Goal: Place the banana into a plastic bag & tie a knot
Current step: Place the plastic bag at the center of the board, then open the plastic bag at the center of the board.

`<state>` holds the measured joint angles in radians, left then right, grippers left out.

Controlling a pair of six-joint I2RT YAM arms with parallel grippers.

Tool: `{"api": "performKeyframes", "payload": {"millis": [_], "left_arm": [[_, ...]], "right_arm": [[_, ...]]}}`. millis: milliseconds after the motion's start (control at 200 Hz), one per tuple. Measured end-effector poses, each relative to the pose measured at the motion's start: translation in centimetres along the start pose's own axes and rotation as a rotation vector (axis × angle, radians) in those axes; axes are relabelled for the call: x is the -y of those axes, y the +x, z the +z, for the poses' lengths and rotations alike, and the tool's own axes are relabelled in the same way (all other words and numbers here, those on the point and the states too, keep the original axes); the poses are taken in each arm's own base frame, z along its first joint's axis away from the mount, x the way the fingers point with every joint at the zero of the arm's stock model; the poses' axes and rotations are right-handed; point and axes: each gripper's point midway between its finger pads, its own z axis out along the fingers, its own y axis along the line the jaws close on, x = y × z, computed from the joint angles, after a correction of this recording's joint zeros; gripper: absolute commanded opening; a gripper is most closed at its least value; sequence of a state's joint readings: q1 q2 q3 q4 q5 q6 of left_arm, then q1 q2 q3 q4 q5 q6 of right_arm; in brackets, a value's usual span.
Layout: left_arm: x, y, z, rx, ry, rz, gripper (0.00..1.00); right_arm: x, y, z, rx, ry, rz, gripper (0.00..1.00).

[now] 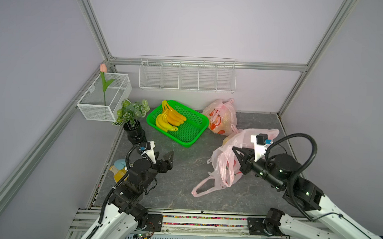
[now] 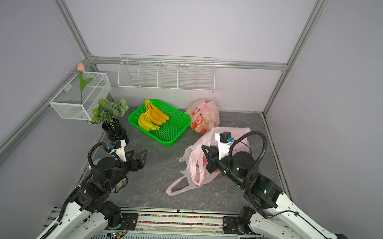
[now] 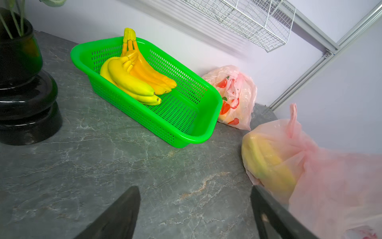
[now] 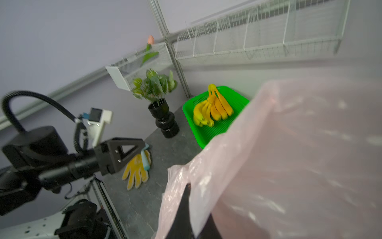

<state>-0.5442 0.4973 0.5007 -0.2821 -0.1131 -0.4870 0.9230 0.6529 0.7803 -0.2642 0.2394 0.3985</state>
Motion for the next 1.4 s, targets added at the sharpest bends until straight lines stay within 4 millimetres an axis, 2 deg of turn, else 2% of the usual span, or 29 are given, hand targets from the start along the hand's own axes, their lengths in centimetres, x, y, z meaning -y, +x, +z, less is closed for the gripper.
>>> {"api": "performKeyframes", "payload": {"millis": [90,150,215,285,420,515,605,700,850,985,1109,1279,1399], "left_arm": [[0.7,0.6,0.1,-0.030,0.041,0.000,0.85],[1.3,1.2,0.2,-0.063,0.074,-0.003,0.83],[2.4,2.5,0.5,-0.113,0.120,0.003,0.83],[4.1,4.7,0.7,-0.188,0.182,0.026,0.83],[8.4,10.7,0.3,-0.369,0.325,0.120,0.83],[11.3,15.9,-0.7,-0.513,0.418,0.242,0.83],[12.6,20.8,-2.3,-0.639,0.476,0.392,0.83],[13.4,23.8,-3.7,-0.711,0.527,0.519,0.82],[15.1,25.1,-4.1,-0.726,0.570,0.631,0.78],[16.4,26.5,-3.2,-0.752,0.568,0.710,0.72],[16.6,28.5,-2.0,-0.795,0.531,0.776,0.66],[15.5,30.1,-0.8,-0.834,0.460,0.843,0.49],[15.0,30.6,-0.3,-0.851,0.417,0.868,0.23]], "right_arm": [[3.5,6.4,-0.3,-0.082,0.083,0.048,0.07],[5.4,9.3,-0.7,-0.111,0.135,0.077,0.07],[6.9,11.1,-1.1,-0.122,0.187,0.104,0.07],[8.1,12.0,-1.5,-0.112,0.229,0.132,0.07],[9.4,12.7,-2.1,-0.083,0.281,0.183,0.07],[10.3,13.3,-2.6,-0.074,0.314,0.209,0.07],[10.9,13.7,-2.8,-0.068,0.338,0.224,0.07],[11.2,13.9,-2.8,-0.064,0.354,0.230,0.07],[11.3,13.9,-2.5,-0.063,0.363,0.229,0.07],[11.2,13.8,-2.0,-0.060,0.365,0.233,0.07],[11.1,13.5,-1.9,-0.044,0.359,0.247,0.07],[11.1,13.1,-1.8,-0.029,0.357,0.257,0.07],[11.2,13.1,-1.9,-0.027,0.360,0.261,0.07]]}}
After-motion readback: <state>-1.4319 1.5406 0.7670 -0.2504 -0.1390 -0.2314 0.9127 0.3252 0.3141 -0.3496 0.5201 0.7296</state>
